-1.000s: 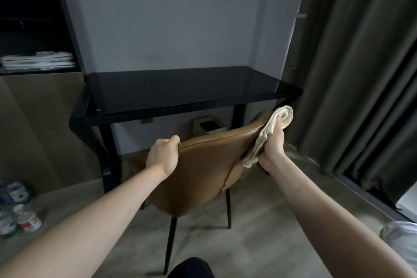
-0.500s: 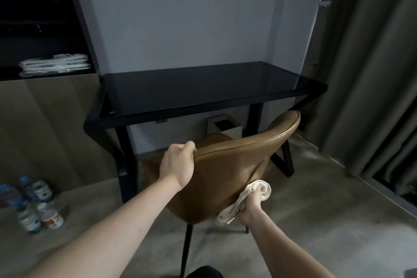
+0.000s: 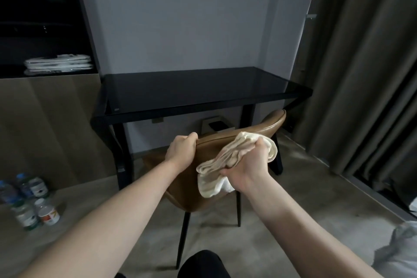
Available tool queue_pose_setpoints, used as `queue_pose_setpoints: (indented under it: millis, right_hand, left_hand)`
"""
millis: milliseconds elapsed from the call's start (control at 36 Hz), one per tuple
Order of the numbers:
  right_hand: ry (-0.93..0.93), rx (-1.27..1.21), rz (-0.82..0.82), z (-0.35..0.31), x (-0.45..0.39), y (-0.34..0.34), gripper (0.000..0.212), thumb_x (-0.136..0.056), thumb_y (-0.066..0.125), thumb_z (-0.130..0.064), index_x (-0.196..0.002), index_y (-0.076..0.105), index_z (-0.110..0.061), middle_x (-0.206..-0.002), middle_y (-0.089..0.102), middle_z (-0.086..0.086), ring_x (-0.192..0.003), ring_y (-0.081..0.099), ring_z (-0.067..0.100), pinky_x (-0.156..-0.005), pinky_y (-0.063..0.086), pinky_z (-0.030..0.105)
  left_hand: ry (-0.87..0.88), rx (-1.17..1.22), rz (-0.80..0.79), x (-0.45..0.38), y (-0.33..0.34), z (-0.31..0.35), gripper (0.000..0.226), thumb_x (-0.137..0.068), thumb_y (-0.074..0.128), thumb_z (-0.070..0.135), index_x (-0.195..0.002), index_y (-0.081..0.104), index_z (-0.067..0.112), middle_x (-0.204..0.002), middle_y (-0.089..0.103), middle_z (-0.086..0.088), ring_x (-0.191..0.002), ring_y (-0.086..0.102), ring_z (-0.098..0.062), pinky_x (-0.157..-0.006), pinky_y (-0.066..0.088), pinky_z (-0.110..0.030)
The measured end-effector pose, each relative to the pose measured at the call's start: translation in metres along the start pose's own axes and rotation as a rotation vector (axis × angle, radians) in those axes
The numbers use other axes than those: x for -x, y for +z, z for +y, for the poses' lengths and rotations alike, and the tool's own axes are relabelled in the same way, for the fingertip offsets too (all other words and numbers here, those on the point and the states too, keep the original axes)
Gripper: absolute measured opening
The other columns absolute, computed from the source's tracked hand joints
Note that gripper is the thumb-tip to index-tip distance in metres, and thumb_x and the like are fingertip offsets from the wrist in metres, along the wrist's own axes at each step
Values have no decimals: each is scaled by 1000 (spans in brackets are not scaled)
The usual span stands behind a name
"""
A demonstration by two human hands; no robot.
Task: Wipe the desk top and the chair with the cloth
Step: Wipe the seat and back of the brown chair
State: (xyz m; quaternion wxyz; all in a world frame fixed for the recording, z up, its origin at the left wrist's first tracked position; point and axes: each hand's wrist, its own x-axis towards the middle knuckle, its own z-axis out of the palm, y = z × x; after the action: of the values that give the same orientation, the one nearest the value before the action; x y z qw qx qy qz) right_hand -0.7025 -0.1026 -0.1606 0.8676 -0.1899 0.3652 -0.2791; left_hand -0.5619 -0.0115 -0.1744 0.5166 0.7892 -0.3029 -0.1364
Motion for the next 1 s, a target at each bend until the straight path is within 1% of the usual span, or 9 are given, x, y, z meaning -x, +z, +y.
queue_pose_setpoints:
  millis: [83, 139, 194, 250, 417, 528, 722, 861, 1000]
  right_hand:
    - [-49, -15, -14, 14, 2, 5, 86, -89, 50, -73, -159, 33, -25, -161, 39, 14, -145, 40, 39, -120, 23, 61]
    - [-95, -16, 35, 28, -3, 7, 94, -78, 57, -80, -156, 36, -33, -153, 49, 10, -129, 56, 36, -112, 39, 56]
    - [-129, 3, 139, 40, -6, 9, 76, -80, 60, -79, -140, 47, -35, -128, 65, 3, -94, 67, 26, -84, 54, 46]
    - [-143, 49, 259, 55, -11, 7, 52, -85, 61, -75, -122, 49, -40, -103, 67, -2, -76, 66, 22, -61, 50, 37]
    - [-79, -73, 389, 100, -68, -21, 68, -74, 63, -83, -116, 52, -31, -112, 65, -2, -81, 66, 22, -85, 47, 42]
    - [156, -51, 230, 120, -96, -46, 87, -84, 41, -79, -150, 46, -23, -153, 48, 9, -139, 47, 37, -117, 32, 58]
    - [291, 28, 194, 107, -91, -50, 81, -95, 29, -65, -155, 40, -12, -160, 37, 17, -147, 32, 44, -118, 26, 64]
    - [61, 146, 76, 80, -75, -36, 59, -106, 27, -41, -155, 38, -9, -158, 42, 18, -144, 41, 42, -100, 39, 55]
    - [1, 141, 9, 37, -29, -10, 57, -106, 31, -37, -156, 38, -11, -159, 41, 15, -145, 40, 39, -104, 39, 55]
  left_hand:
    - [10, -8, -43, 2, -3, 2, 41, -87, 33, 44, -59, 42, 14, -64, 48, -6, -67, 47, -23, -67, 36, -38]
    - [8, -7, -47, 2, -4, 2, 43, -96, 34, 36, -59, 40, 15, -65, 47, -6, -67, 45, -21, -66, 33, -37]
    - [-14, -12, -33, 0, -4, 2, 43, -99, 35, 34, -60, 41, 16, -66, 48, -5, -68, 45, -21, -66, 33, -36]
    - [-27, -26, -35, -1, -2, 0, 43, -98, 33, 38, -65, 42, 12, -69, 48, -7, -70, 47, -22, -68, 35, -37]
    - [-15, -12, -37, -7, 1, -4, 43, -88, 33, 44, -66, 42, 8, -68, 44, -10, -68, 45, -23, -67, 34, -38]
    - [-2, -12, -16, -14, 4, -13, 45, -100, 36, 32, -62, 38, 7, -65, 42, -10, -66, 43, -22, -65, 34, -37]
    - [-6, -13, -12, -13, 5, -11, 49, -104, 36, 28, -58, 37, 11, -59, 40, -5, -62, 43, -18, -63, 35, -33]
    - [-24, -8, -18, -9, 3, -8, 45, -103, 35, 32, -66, 41, 7, -67, 44, -11, -67, 45, -22, -67, 36, -36]
    - [-82, -13, -23, 0, -1, 2, 43, -102, 35, 33, -68, 43, 7, -71, 47, -10, -72, 47, -22, -67, 36, -36]
